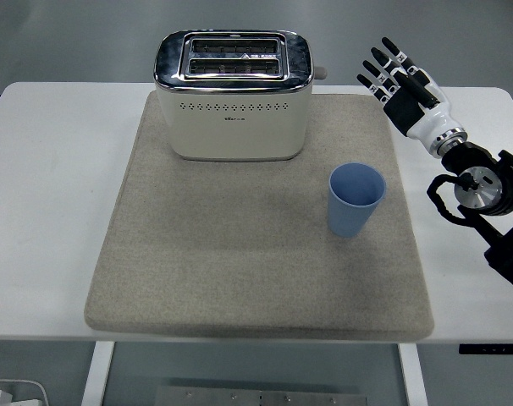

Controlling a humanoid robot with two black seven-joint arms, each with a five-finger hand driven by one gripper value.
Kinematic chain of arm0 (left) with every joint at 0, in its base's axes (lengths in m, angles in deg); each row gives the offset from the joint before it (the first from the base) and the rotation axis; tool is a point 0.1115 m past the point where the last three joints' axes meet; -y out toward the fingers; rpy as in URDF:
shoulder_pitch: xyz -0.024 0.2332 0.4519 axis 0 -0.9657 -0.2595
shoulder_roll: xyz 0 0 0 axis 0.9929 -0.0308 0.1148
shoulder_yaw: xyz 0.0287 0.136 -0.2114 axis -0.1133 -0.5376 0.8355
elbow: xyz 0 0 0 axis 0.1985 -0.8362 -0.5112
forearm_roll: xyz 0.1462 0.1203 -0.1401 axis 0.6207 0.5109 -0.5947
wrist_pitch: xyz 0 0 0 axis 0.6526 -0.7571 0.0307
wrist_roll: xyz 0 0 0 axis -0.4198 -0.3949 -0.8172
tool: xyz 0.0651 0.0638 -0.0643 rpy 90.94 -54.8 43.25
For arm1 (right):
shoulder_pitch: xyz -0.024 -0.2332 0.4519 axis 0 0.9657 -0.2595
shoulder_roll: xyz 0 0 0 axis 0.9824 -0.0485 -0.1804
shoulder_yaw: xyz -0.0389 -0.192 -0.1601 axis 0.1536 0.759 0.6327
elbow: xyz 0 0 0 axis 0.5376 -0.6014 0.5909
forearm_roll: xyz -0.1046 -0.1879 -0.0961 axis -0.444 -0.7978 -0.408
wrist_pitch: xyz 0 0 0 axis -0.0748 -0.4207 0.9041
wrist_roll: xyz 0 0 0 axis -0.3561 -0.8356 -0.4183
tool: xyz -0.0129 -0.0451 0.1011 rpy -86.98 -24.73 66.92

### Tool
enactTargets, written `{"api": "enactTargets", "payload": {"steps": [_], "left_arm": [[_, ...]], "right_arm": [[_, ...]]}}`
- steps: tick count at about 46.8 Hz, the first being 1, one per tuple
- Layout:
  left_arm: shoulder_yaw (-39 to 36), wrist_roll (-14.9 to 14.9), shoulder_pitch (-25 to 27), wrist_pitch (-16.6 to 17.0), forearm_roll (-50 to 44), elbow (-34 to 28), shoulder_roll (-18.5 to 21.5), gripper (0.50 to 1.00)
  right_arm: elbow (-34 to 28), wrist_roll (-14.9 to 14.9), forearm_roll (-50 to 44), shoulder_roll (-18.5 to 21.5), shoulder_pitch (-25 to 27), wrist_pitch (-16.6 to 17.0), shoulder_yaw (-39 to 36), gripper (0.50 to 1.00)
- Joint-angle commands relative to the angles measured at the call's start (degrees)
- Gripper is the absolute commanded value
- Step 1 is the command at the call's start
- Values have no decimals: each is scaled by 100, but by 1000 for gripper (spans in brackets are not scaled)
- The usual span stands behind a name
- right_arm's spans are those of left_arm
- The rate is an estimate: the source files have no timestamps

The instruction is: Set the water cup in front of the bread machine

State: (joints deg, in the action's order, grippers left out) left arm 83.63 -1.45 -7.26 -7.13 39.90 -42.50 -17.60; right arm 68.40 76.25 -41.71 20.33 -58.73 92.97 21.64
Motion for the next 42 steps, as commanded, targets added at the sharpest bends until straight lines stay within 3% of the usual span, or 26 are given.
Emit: {"api": "enactTargets", "payload": {"steps": [1, 36, 42], "left_arm": [[-1, 0, 0, 6, -8, 9, 0, 1000], [8, 0, 8, 24, -17, 62, 0, 1000], [8, 0, 8, 24, -17, 62, 0, 1000]], "right_arm": [[-1, 0, 5, 1, 6, 3, 0, 938], [-1, -18, -21, -43, 50, 109, 53, 938], [8, -18, -21, -113, 94, 249, 44, 938]]}}
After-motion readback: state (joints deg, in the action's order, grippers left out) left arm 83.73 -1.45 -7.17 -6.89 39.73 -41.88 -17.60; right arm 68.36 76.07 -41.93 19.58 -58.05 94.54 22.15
